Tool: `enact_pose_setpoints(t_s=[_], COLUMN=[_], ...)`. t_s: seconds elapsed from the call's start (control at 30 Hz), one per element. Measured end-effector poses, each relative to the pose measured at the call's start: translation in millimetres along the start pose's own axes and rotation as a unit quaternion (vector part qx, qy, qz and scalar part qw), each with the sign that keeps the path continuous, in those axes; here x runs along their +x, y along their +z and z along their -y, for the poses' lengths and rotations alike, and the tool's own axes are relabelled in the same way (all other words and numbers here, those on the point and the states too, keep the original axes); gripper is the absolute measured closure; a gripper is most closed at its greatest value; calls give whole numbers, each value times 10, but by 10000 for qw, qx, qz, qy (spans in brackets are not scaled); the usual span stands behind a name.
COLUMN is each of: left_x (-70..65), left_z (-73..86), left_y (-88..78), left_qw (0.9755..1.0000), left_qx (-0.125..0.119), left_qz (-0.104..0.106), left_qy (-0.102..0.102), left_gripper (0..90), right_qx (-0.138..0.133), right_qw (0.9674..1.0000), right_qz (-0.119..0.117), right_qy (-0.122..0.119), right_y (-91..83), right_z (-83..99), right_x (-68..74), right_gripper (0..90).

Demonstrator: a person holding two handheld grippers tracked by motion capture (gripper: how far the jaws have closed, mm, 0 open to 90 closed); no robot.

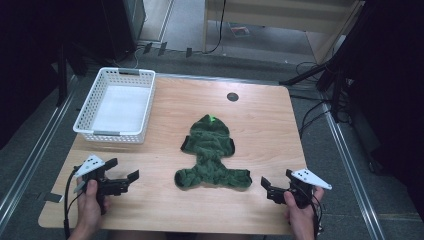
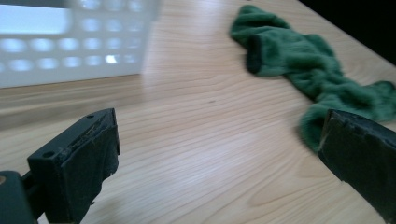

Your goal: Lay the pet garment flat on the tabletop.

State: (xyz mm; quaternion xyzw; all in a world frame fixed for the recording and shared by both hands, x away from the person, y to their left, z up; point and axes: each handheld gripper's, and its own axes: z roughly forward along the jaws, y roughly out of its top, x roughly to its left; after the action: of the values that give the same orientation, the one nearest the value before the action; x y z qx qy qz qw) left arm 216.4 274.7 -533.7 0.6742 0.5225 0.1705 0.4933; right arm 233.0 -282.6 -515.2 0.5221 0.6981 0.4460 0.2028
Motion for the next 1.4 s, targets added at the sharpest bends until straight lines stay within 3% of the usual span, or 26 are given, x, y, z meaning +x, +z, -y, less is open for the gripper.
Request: enact_pose_setpoints(t_s=[0.13,0.27,0.4,0.67,0.83,0.93,1.17,1.4], left_x=[206,375,529,792,952,997,977,1001], left_z=[38,71,101,143,196,206,223,220], left_y=[-138,-257,-363,-576,-680,-661,-581,-579], left_qw=[9997,9984,9972,9939,9934,9942,9935,9942], left_qx=[-10,44,42,76,27,-5,76,92], left_qz=[-241,-571,-743,-1092,-1142,-1046,-1121,-1030], left_qy=[-91,26,2,96,-101,-234,-199,-301], left_gripper=[0,0,0,0,0,0,0,0], right_qx=[22,32,80,120,167,108,132,198], right_qw=[9999,9997,9994,9988,9985,9985,9979,9977], right_qz=[99,223,323,398,389,380,534,490], right_qy=[-57,-63,-31,272,340,383,336,426], right_y=[-13,-29,-50,-132,-183,-209,-174,-152], right_z=[39,83,153,271,352,370,374,371], right_x=[-71,-156,-266,-503,-581,-578,-556,-573], right_gripper=[0,0,0,0,0,0,0,0])
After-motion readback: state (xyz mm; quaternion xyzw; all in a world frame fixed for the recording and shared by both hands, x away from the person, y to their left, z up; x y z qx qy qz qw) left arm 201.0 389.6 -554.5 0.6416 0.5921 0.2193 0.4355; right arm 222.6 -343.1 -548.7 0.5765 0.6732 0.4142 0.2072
